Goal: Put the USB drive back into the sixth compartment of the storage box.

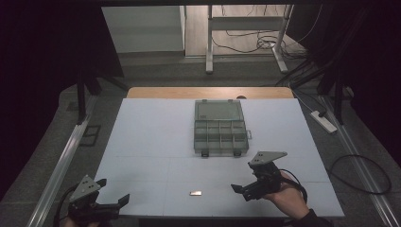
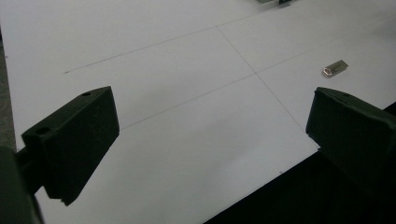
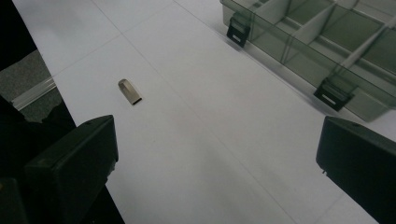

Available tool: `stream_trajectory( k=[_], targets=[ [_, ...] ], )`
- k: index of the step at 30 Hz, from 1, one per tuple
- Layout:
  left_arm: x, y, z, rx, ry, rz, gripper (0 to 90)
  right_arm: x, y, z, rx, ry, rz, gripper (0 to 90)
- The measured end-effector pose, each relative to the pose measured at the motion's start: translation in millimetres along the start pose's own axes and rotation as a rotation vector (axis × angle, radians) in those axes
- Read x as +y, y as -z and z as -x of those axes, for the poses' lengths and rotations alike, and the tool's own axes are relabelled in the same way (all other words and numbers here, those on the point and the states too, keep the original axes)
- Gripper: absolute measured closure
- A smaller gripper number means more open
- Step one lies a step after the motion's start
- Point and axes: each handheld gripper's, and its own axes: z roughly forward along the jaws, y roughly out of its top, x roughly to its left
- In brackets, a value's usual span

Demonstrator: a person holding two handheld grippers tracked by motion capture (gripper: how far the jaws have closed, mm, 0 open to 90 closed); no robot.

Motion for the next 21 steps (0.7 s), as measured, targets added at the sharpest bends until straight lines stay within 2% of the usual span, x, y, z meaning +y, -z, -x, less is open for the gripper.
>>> stream_trajectory(
  k=[15, 21],
  targets=[
    [0.0, 0.0, 0.2, -0.001, -0.003, -0.001, 2.5, 12.3, -20.5, -11.6, 0.025, 0.051, -0.018, 0.0],
    [0.1, -0.1, 0.3, 0.000, -0.006, -0.003, 2.5, 15.6, -29.1, -15.5, 0.047, 0.065, -0.044, 0.0]
  ],
)
